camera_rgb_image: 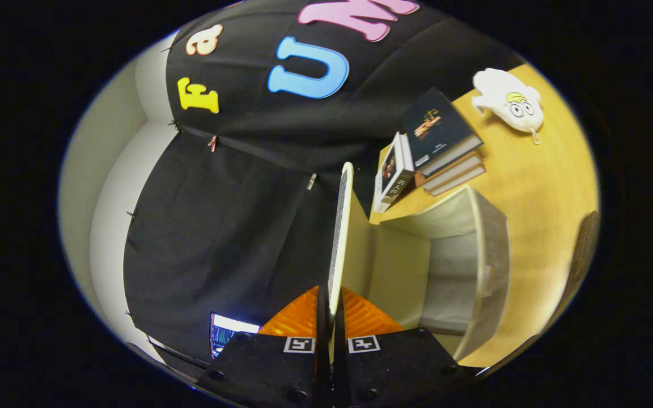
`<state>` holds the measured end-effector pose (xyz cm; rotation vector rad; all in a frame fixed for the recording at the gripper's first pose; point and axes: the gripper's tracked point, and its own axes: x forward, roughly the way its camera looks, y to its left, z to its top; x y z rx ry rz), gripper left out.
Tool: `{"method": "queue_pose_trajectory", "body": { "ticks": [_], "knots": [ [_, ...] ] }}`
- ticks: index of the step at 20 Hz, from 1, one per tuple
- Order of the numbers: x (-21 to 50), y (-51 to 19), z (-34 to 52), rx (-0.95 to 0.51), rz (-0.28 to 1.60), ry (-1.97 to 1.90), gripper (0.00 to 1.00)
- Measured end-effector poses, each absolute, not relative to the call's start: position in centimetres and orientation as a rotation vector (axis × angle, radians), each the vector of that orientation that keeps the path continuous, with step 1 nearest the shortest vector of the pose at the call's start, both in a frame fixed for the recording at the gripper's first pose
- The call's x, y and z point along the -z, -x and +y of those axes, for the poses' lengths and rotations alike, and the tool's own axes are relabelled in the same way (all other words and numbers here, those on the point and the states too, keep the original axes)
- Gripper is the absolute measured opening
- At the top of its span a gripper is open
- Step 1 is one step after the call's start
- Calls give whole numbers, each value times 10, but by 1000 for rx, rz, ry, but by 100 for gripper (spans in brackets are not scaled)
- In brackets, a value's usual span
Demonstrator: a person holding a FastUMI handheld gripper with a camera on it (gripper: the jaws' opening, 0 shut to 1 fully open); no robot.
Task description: Open the storage box then place both shoes into the box .Put the left shoe in first, then the right shoe, with the right side of both shoes facing outward in a uniform manner.
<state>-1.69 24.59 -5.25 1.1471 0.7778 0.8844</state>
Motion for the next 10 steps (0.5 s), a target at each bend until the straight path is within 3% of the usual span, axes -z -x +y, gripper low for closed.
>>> {"method": "queue_pose_trajectory", "body": {
  "ticks": [3, 7, 10],
  "knots": [
    [21, 20, 290, -934, 743, -1096, 7],
    [3, 23, 332, -980, 718, -1012, 21],
    [0, 26, 343, -988, 703, -968, 59]
  ]
}}
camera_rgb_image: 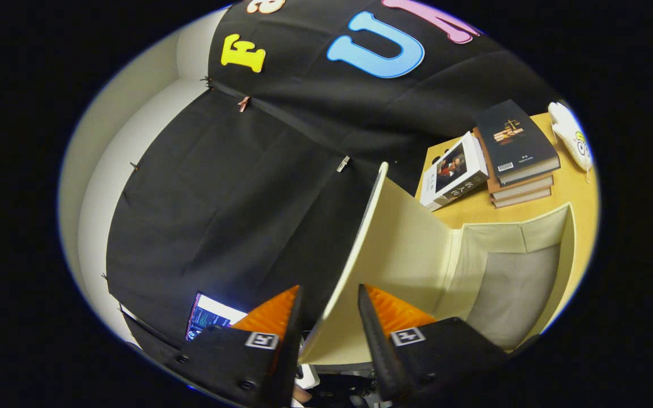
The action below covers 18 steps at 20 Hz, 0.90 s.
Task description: Open the storage box then place both shoes into the box .Put the left shoe in first, then the right shoe, with the right side of both shoes facing outward in a uniform manner.
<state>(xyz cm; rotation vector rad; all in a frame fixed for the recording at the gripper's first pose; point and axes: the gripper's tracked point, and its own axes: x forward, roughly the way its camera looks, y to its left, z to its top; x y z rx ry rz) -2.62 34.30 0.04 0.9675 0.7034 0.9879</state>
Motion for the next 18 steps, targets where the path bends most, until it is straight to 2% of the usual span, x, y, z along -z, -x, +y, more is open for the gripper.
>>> {"method": "queue_pose_trajectory", "body": {
  "ticks": [3, 6, 11, 15, 18],
  "knots": [
    [13, 25, 334, -941, 686, -906, 97],
    [21, 21, 291, -846, 638, -853, 97],
    [88, 14, 166, -569, 618, -658, 97],
    [166, 36, 66, -381, 706, -399, 97],
    [227, 65, 25, -347, 813, -260, 96]
  ]
}}
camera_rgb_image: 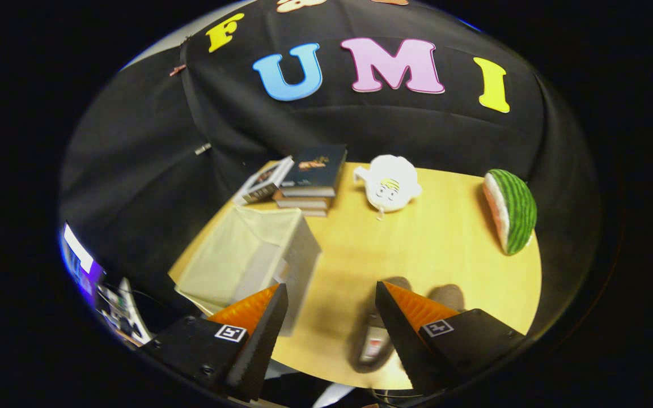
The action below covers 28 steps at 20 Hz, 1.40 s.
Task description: Open the storage box then place both shoes into the box .Put the left shoe in first, then the right shoe, with the right side of both shoes facing outward in a uniform manner.
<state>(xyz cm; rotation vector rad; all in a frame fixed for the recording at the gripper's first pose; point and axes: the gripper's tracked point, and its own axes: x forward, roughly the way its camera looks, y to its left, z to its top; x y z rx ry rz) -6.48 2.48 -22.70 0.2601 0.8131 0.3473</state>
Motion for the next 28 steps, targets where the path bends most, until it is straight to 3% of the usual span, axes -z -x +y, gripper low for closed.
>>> {"method": "queue_pose_trajectory", "body": {
  "ticks": [1, 5, 14, 18, 23, 25, 28],
  "knots": [
    [245, 78, 20, -350, 852, -247, 90],
    [314, 107, 6, -331, 961, -220, 82],
    [380, 91, 6, -291, 1023, -228, 81],
    [393, 80, 2, -259, 1024, -225, 71],
    [403, 68, 1, -193, 1037, -239, 39],
    [405, 66, -2, -150, 1047, -264, 16],
    [399, 64, -4, -120, 1048, -315, 7]
  ]
}}
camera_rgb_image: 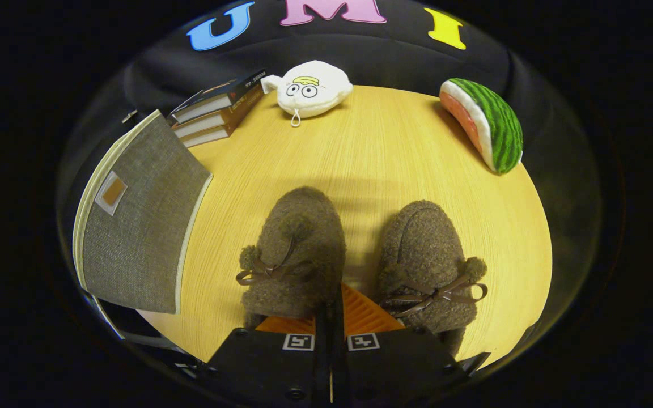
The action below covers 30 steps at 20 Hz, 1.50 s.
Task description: Open the storage box then place both shoes into the box .Put the left shoe in first, then the right shoe, with the right side of both shoes facing outward in a uniform manner.
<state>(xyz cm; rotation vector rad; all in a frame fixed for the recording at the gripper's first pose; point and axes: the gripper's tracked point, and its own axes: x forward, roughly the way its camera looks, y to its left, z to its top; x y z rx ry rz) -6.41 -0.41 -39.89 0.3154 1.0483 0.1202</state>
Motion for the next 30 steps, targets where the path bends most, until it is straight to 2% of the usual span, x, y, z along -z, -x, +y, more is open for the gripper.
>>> {"method": "queue_pose_trajectory", "body": {
  "ticks": [6, 11, 17, 23, 30],
  "knots": [
    [350, 64, -13, -57, 1008, -414, 6],
    [257, 56, 6, -61, 961, -507, 6],
    [153, 30, 89, -194, 927, -521, 6],
    [147, 13, 201, -305, 990, -529, 6],
    [197, 4, 255, -236, 1099, -551, 6]
  ]
}}
